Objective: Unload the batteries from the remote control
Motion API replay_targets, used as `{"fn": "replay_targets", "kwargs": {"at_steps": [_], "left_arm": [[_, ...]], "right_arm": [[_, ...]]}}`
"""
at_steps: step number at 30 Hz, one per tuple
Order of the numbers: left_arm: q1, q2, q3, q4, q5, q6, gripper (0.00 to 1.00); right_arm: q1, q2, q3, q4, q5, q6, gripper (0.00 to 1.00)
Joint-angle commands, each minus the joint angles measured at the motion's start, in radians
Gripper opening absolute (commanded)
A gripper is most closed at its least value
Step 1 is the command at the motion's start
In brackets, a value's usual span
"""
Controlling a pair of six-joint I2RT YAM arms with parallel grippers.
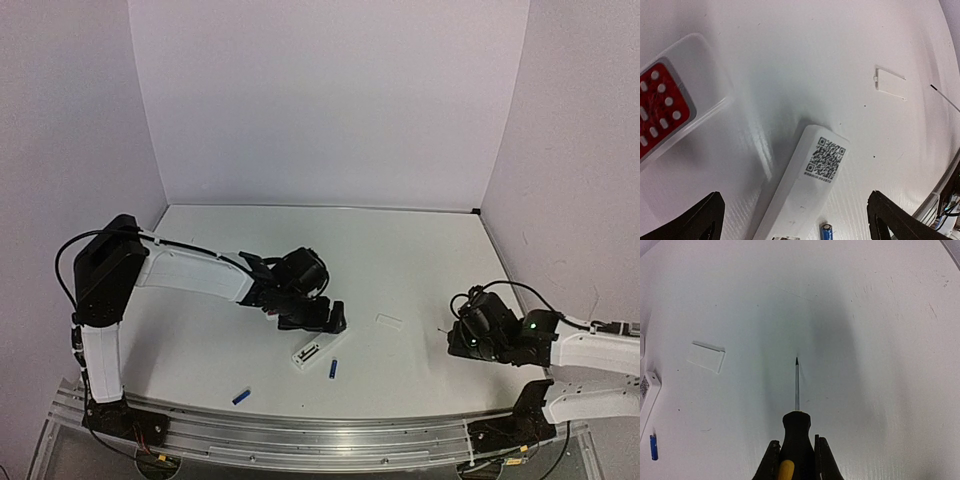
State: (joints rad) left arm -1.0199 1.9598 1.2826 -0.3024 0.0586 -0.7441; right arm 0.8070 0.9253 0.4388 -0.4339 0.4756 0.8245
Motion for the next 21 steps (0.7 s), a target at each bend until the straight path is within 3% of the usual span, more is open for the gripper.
{"fn": "replay_targets", "kwargs": {"at_steps": [1,9,14,17,21], "left_arm": [[0.001,0.059,0.095,-0.072,0.007,0.140,1.00],[-0.002,0.120,0.150,-0.108,0.054,0.190,0.99],[-0.011,0.155,0.195,-0.177,-0.021,0.173,0.98],[-0.015,0.170,0.210,-0.207,-0.066,0.162,0.93],[-0.022,0.190,0.237,-0.242,-0.119,0.155,0.78]], "right_arm": [[-0.008,-0.008,-0.045,0.049,0.004,0.081,0.12],[-0.009,0.039,-0.106,0.064,-0.056,0.189,0.20],[-0.008,0.059,-0.101,0.066,-0.076,0.193,0.31],[-0.009,0.068,-0.078,0.066,-0.099,0.182,0.37],[-0.008,0.075,-0.043,0.064,-0.124,0.153,0.51]]}}
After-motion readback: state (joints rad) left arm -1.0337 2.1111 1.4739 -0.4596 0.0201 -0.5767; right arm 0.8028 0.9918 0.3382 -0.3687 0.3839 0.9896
